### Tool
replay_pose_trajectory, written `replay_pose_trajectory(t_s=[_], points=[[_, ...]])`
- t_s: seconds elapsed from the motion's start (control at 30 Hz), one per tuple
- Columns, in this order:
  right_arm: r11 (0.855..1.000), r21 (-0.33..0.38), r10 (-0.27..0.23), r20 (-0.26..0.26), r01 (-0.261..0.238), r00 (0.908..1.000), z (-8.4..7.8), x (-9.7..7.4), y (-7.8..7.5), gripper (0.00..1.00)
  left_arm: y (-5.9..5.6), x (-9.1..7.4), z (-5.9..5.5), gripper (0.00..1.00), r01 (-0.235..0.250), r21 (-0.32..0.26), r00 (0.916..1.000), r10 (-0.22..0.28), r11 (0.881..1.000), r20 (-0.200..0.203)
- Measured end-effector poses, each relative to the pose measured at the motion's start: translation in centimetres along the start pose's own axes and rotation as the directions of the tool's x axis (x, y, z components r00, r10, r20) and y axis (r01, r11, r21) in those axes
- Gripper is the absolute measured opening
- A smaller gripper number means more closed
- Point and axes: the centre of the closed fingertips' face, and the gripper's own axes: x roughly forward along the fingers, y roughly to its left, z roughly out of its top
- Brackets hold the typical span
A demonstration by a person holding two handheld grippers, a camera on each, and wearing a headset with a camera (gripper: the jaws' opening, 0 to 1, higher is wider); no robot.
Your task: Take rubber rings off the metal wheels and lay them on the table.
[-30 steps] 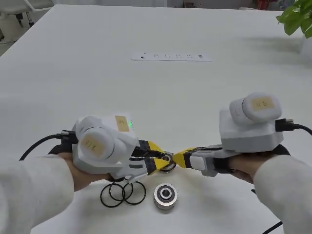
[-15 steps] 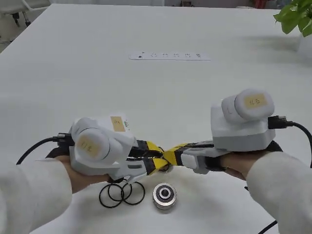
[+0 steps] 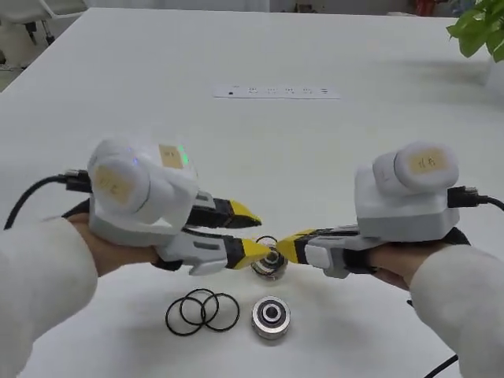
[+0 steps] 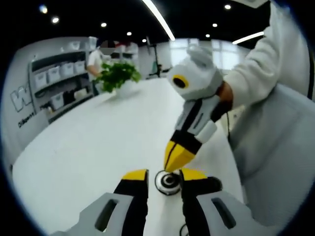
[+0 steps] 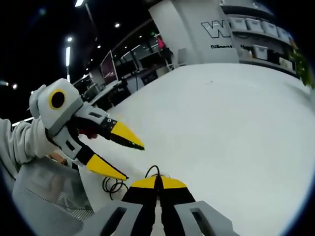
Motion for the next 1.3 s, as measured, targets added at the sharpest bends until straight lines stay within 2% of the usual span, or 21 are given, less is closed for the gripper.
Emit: replay_pose_trajectory(t_s=[0.13,0.2,0.23,0.33,0.43,0.47,0.5,0.6,0.63,0.7,0.8,0.9,0.93,1.03,1.1,1.2,1.3], points=[[1.000,0.008,0.025,0.028,-0.025,0.9993,0.9,-0.3,0.8,0.00,0.5,-2.1,1.8,0.40,-0.020,0.022,0.9997,0.020,1.000,0.016],[0.997,0.029,0.066,0.040,-0.067,0.9970,1.2,-0.2,1.7,0.00,0.5,-3.6,2.6,0.44,-0.029,0.034,0.9994,0.029,0.999,0.020],[0.997,0.031,0.069,0.038,-0.070,0.9969,1.2,-0.2,1.8,0.00,0.5,-4.5,3.0,0.45,-0.031,0.043,0.9994,0.030,0.999,0.017],[0.992,0.017,0.123,0.034,-0.124,0.9918,1.5,0.0,3.7,0.00,0.2,-7.2,3.5,0.50,-0.047,0.072,0.9988,0.046,0.996,0.013],[0.984,-0.004,0.176,0.015,-0.176,0.9842,1.3,0.2,5.5,0.00,-0.4,-9.5,3.4,0.57,-0.079,0.072,0.9968,0.080,0.994,-0.005],[0.981,-0.007,0.195,0.005,-0.195,0.9808,1.2,0.2,6.2,0.00,-0.6,-10.3,3.3,0.59,-0.090,0.076,0.9958,0.091,0.993,-0.011],[0.977,-0.009,0.212,-0.010,-0.212,0.9772,0.9,0.3,6.8,0.00,0.1,-11.7,2.4,0.60,-0.107,0.077,0.9938,0.109,0.991,-0.020],[0.971,-0.002,0.237,-0.040,-0.237,0.9706,0.3,0.5,7.9,0.00,-0.4,-14.0,1.4,0.62,-0.156,0.061,0.9866,0.158,0.986,-0.039],[0.966,-0.007,0.256,-0.058,-0.257,0.9649,-0.1,0.6,8.5,0.00,-0.7,-14.6,1.0,0.63,-0.168,0.051,0.9844,0.170,0.984,-0.045],[0.963,-0.011,0.268,-0.089,-0.270,0.9595,-0.7,0.8,9.0,0.00,-1.3,-16.0,-0.2,0.67,-0.197,0.017,0.9785,0.198,0.980,-0.058],[0.960,-0.047,0.266,-0.151,-0.276,0.9519,-2.2,1.4,9.2,0.00,-1.9,-17.9,-2.0,0.72,-0.279,-0.049,0.9591,0.276,0.959,-0.061],[0.958,-0.061,0.264,-0.182,-0.279,0.9471,-3.1,1.7,9.3,0.00,-2.8,-18.6,-3.6,0.72,-0.317,-0.121,0.9483,0.310,0.941,-0.067],[0.957,-0.064,0.265,-0.194,-0.282,0.9446,-3.4,1.8,9.4,0.00,-3.0,-18.7,-4.0,0.73,-0.320,-0.129,0.9468,0.313,0.938,-0.074],[0.955,-0.110,0.247,-0.212,-0.275,0.9455,-3.8,2.1,9.3,0.00,-4.0,-18.9,-5.2,0.75,-0.337,-0.151,0.9409,0.328,0.929,-0.086],[0.956,-0.109,0.244,-0.213,-0.271,0.9460,-3.8,2.3,9.2,0.00,-4.3,-18.9,-5.5,0.76,-0.348,-0.173,0.9373,0.336,0.922,-0.091],[0.958,-0.104,0.239,-0.230,-0.268,0.9435,-4.2,2.6,9.1,0.00,-4.8,-18.9,-5.6,0.77,-0.351,-0.182,0.9359,0.340,0.918,-0.092],[0.951,-0.162,0.216,-0.256,-0.262,0.9423,-4.8,3.1,8.9,0.00,-5.2,-18.8,-5.2,0.78,-0.350,-0.177,0.9363,0.338,0.920,-0.095]])
